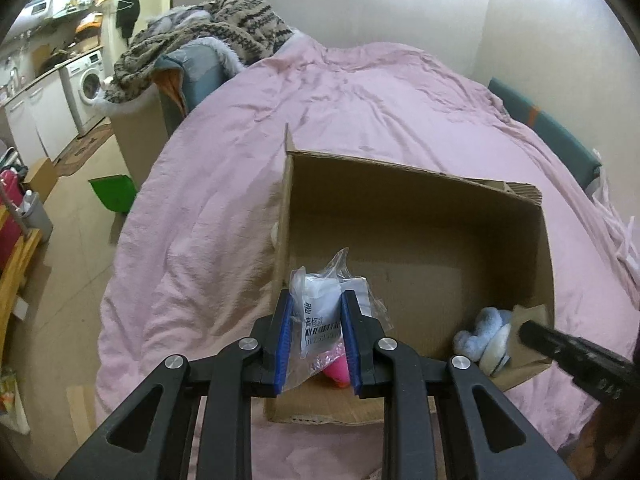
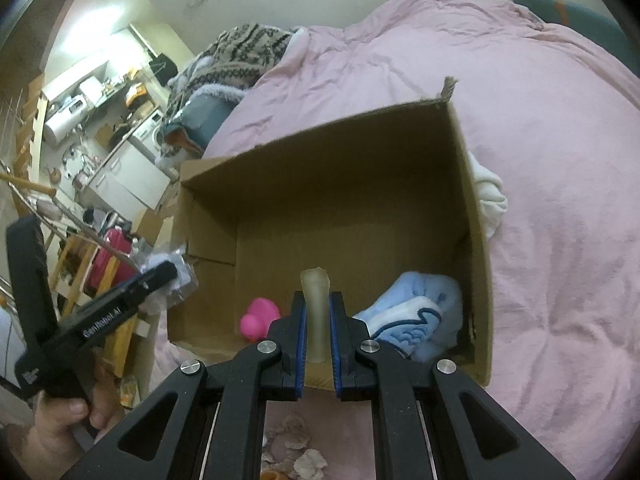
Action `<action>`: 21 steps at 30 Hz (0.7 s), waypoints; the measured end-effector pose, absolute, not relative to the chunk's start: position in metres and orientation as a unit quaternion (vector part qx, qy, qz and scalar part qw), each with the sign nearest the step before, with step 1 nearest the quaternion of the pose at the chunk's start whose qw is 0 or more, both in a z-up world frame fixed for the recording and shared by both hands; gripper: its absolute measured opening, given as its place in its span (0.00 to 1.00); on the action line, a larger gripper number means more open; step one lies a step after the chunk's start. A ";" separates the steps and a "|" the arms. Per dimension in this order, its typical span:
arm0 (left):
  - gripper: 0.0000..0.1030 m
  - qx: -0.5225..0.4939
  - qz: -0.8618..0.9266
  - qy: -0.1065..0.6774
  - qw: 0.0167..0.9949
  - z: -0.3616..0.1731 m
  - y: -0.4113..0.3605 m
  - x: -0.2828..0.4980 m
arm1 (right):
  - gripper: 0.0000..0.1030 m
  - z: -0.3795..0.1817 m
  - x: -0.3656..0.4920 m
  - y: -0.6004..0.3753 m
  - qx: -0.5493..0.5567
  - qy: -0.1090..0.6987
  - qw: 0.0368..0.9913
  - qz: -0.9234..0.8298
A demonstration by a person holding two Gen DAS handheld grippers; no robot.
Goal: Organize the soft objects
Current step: 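Carry the plastic bag into the box with the left tool while the right tool carries the beige cup in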
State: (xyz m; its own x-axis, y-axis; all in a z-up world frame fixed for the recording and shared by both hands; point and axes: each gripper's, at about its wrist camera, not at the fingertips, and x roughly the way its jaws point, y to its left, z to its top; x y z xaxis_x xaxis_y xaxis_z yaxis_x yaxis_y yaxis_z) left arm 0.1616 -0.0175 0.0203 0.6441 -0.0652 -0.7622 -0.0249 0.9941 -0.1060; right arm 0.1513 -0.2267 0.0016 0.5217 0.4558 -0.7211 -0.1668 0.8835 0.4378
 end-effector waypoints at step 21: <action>0.21 -0.032 -0.027 0.440 0.897 0.008 -0.033 0.160 | 0.20 -0.021 0.154 -0.221 0.159 0.488 0.842 0.164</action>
State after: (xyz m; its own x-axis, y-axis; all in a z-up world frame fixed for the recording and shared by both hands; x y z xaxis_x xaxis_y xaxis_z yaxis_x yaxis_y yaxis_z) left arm 0.1598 -0.0331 0.0083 0.6111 -0.0756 -0.7880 0.0198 0.9966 -0.0803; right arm 0.1543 -0.2213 -0.0213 0.4687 0.4324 -0.7703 -0.1212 0.8952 0.4288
